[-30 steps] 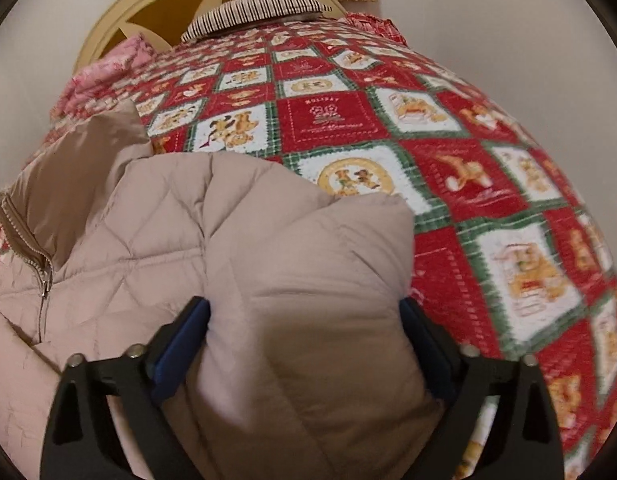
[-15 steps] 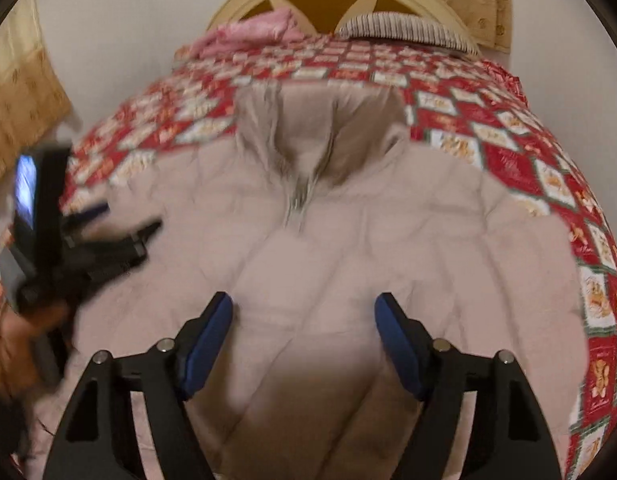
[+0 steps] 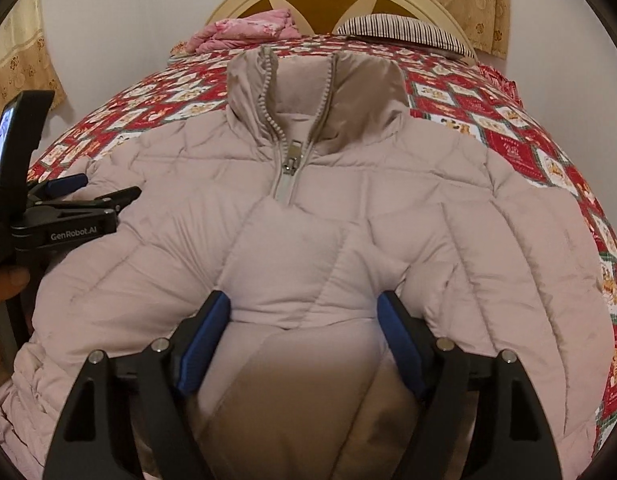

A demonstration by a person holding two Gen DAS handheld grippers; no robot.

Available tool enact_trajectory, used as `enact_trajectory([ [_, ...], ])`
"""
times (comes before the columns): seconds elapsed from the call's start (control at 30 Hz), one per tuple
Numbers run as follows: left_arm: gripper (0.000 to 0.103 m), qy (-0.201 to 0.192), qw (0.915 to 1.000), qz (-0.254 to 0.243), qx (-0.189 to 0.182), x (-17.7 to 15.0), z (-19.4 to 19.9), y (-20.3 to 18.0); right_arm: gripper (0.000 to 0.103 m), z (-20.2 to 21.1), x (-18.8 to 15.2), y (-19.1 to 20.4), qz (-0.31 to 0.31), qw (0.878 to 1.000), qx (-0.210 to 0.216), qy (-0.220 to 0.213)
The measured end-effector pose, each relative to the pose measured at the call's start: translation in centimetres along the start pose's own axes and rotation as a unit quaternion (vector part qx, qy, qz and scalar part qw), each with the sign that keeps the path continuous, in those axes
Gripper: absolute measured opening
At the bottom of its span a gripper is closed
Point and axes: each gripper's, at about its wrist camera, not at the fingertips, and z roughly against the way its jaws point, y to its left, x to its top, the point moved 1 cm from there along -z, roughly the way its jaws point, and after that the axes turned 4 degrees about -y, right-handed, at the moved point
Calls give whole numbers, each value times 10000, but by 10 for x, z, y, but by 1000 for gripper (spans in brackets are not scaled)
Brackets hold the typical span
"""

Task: Fold large clothes

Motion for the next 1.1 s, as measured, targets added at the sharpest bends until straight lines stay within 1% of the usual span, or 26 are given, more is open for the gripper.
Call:
enact_trajectory([
  [0.2,100,59,10000,-26,-19,4,5,0,80,0,-2,2,-16,10000,8,-10],
  [0.27,100,-45,9999,-129,49,10,16,2,80,0,-2,2,-39,10000,26,-32],
  [0.3,100,-198,9997,-108,133,18,25,5,80,0,-3,3,-44,10000,33,-38],
  [0.33,100,-417,9991,-1,100,30,37,9,81,0,-3,2,-48,10000,41,-45],
  [0.37,100,-536,9985,84,-3,40,44,12,81,0,-3,2,-49,10000,49,-57],
  [0.43,100,-767,9965,265,-222,72,55,15,81,1,-4,2,-40,10000,44,-77],
  [0.5,100,-813,9951,377,-423,99,52,10,81,1,-4,2,-26,9999,40,-91],
  [0.53,100,-792,9941,448,-586,116,46,5,82,1,-5,1,-39,9999,59,-100],
  [0.57,100,-756,9939,470,-658,126,40,-1,82,1,-5,1,-48,9999,73,-104],
  [0.67,100,-526,9942,489,-799,156,8,-25,82,2,-5,0,-82,9998,117,-125],
  [0.7,100,-444,9949,468,-776,164,-4,-33,82,2,-5,-1,-93,9998,132,-132],
  [0.77,100,-336,9962,380,-702,173,-22,-50,82,2,-6,-2,-112,9997,162,-145],
  [0.83,100,-125,9973,115,-715,177,-45,-68,82,2,-6,-2,-140,9996,200,-158],
  [0.93,100,158,9977,-263,-606,170,-63,-83,83,3,-6,-3,-171,9994,258,-172],
  [0.97,99,172,9975,-350,-595,166,-65,-85,84,2,-6,-4,-182,9993,281,-175],
  [1.0,97,123,9971,-455,-599,161,-64,-85,84,2,-6,-5,-188,9992,297,-177],
  [1.03,87,55,9964,-551,-641,158,-61,-85,85,2,-6,-5,-196,9991,316,-179],
  [1.07,67,21,9956,-648,-673,154,-60,-85,85,2,-6,-5,-201,9991,330,-183],
  [1.1,55,32,9947,-773,-679,150,-58,-84,85,2,-6,-5,-209,9990,347,-187],
])
